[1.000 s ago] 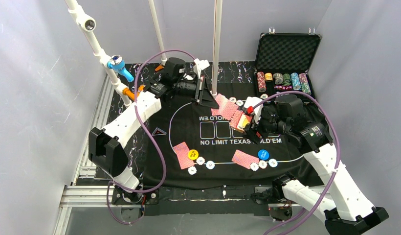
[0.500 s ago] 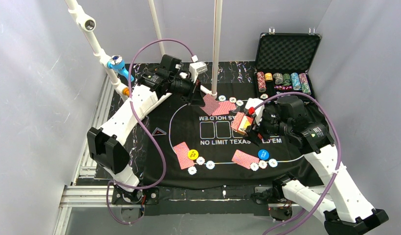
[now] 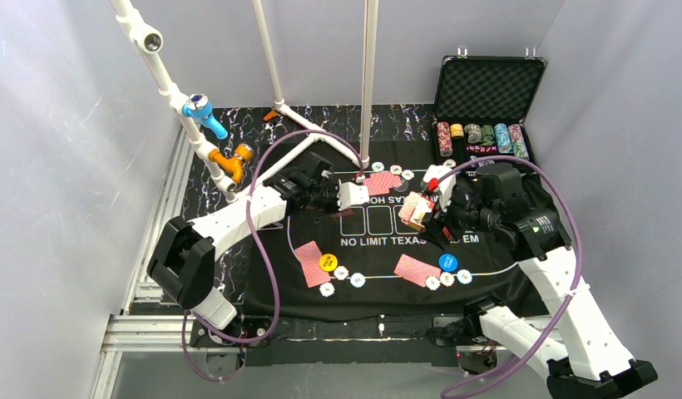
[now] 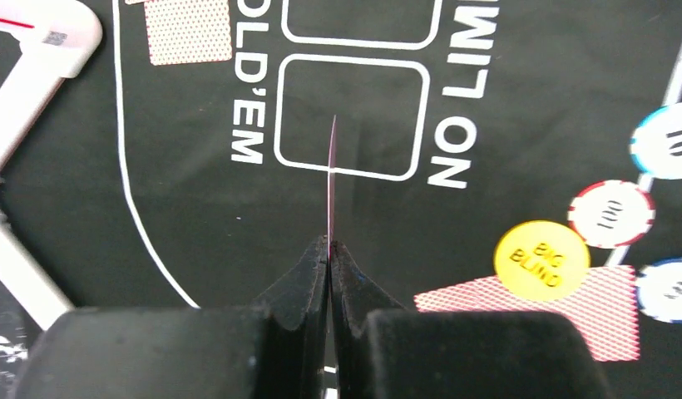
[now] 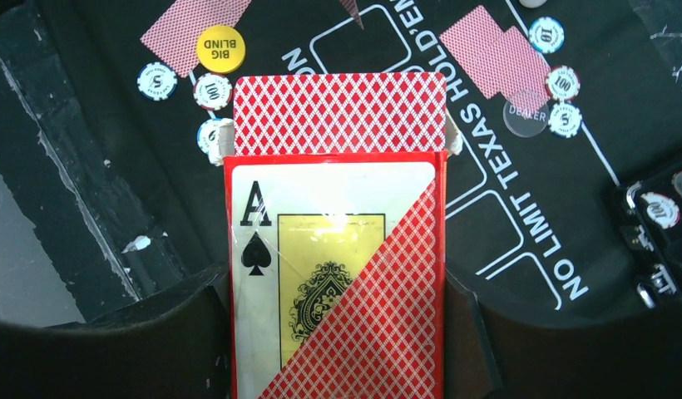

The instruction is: Distribute texas hold em gaming equipment

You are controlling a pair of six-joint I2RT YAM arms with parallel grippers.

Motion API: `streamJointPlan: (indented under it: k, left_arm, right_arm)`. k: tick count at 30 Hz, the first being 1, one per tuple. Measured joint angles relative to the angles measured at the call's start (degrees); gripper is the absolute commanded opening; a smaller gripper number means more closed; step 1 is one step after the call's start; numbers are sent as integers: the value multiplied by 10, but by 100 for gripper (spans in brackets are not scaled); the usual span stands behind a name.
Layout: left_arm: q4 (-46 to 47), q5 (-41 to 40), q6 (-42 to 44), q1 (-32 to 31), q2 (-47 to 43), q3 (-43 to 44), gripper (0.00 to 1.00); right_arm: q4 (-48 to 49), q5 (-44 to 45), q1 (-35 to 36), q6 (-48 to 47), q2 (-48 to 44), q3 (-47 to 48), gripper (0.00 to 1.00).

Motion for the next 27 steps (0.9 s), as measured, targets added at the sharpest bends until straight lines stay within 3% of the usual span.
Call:
streamJointPlan:
  k: [11, 21, 27]
  left_arm:
    - [208, -121, 111, -49, 3, -87, 0]
    - [254, -185, 148, -95, 57, -130, 0]
    - [203, -164, 125, -108, 57, -143, 25]
  right_arm:
    - [-11, 5, -65, 46, -10, 0, 1]
    - [-36, 11, -93, 57, -24, 0, 1]
    - [-41, 11, -94, 57, -27, 0, 1]
